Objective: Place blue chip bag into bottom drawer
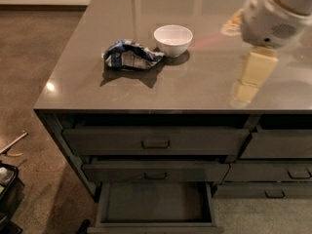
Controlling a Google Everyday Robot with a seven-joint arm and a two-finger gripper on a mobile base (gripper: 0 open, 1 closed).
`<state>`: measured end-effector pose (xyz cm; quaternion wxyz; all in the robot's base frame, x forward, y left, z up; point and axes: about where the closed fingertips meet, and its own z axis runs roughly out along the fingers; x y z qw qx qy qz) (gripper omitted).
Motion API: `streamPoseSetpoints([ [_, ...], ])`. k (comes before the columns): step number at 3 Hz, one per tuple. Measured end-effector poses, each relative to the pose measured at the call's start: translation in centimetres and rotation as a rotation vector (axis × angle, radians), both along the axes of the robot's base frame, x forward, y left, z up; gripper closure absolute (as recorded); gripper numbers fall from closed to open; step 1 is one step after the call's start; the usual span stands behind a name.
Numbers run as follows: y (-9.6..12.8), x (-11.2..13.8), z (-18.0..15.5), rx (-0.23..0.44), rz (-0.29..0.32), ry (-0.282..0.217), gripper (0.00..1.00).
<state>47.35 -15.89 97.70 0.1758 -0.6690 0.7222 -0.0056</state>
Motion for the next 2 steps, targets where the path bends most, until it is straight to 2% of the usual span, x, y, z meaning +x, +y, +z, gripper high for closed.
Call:
streamPoseSetpoints([
  [1, 6.0, 3.2, -0.4, 0.061, 0.171, 0.010, 0.00],
  [2, 11.2, 6.1, -1.4, 0.098, 0.297, 0.023, 0.00],
])
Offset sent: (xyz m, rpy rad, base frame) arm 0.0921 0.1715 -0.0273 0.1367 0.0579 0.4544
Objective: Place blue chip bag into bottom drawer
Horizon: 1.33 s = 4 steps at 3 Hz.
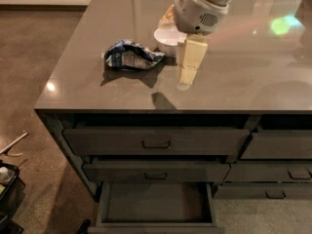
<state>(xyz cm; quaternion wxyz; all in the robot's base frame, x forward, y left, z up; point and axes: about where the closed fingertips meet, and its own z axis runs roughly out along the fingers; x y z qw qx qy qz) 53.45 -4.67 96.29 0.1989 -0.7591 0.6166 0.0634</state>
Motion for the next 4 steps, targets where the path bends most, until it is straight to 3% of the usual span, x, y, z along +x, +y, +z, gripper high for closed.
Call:
streamPoseSetpoints([
  [1, 0.3, 0.2, 0.0, 0.004, 0.000, -0.006, 0.00],
  [2, -0.6, -0.3, -0.5, 0.025, -0.050, 0.002, 0.00],
  [3, -0.8, 2.4, -3.0, 0.037, -0.032, 0.025, 0.00],
  [4, 2.2, 7.5, -3.5, 0.084, 0.070, 0.005, 0.00],
])
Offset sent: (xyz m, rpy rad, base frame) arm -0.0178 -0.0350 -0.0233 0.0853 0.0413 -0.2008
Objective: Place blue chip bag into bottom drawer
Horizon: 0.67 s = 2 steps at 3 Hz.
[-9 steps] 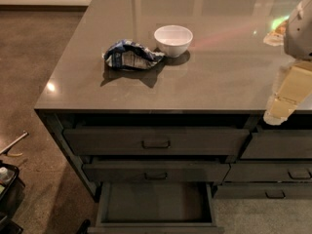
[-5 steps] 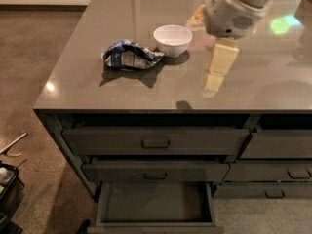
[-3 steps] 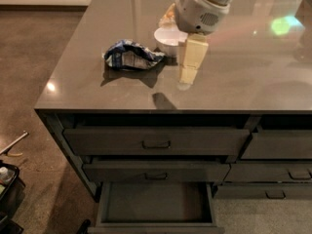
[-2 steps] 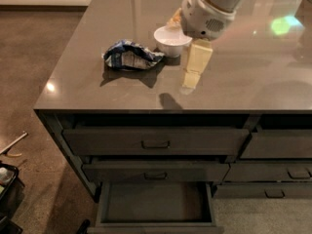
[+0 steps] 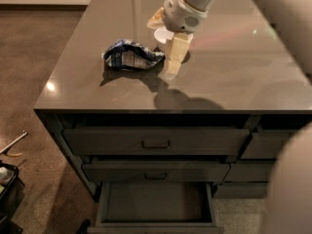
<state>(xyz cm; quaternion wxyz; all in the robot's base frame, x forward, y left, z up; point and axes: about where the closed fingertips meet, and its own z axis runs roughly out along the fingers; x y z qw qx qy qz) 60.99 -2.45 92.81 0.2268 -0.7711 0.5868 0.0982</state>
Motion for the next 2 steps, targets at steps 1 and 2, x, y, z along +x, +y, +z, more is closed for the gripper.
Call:
streamPoseSetpoints([
  [1, 3.0, 3.9, 1.1, 0.029, 0.081, -0.055, 0.00],
  [2, 5.1, 6.3, 1.3, 0.050, 0.130, -0.077, 0.00],
])
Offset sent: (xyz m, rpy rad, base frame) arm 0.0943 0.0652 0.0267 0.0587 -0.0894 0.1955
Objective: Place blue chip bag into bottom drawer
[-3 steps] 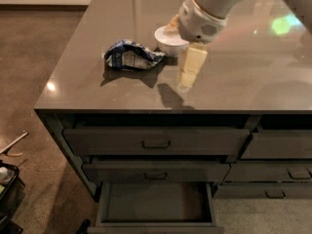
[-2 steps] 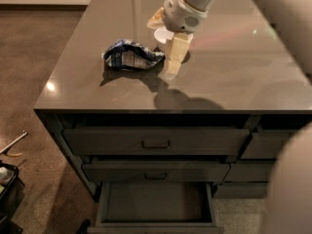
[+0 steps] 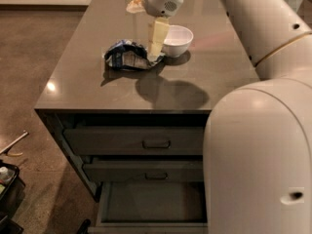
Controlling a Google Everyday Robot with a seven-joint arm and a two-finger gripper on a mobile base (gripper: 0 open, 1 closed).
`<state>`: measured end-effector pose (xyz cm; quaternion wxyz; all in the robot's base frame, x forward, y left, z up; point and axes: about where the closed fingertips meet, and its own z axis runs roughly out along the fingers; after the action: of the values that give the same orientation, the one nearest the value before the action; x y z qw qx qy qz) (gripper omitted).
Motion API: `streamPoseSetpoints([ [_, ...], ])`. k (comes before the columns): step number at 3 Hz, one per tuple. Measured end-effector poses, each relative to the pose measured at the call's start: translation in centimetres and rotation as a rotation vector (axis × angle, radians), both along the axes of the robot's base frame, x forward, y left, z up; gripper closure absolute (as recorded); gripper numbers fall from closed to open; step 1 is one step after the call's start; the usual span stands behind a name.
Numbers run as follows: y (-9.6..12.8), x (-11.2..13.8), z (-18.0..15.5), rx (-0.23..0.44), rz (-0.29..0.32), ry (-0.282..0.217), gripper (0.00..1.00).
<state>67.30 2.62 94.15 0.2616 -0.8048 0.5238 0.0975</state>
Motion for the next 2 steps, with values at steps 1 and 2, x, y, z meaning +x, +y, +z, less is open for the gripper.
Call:
streamPoseSetpoints([
  [1, 0.7, 1.3, -2.0, 0.044, 0.006, 0.054, 0.00],
  [2, 1.7, 2.1, -3.9, 0.099, 0.004, 0.107, 0.00],
])
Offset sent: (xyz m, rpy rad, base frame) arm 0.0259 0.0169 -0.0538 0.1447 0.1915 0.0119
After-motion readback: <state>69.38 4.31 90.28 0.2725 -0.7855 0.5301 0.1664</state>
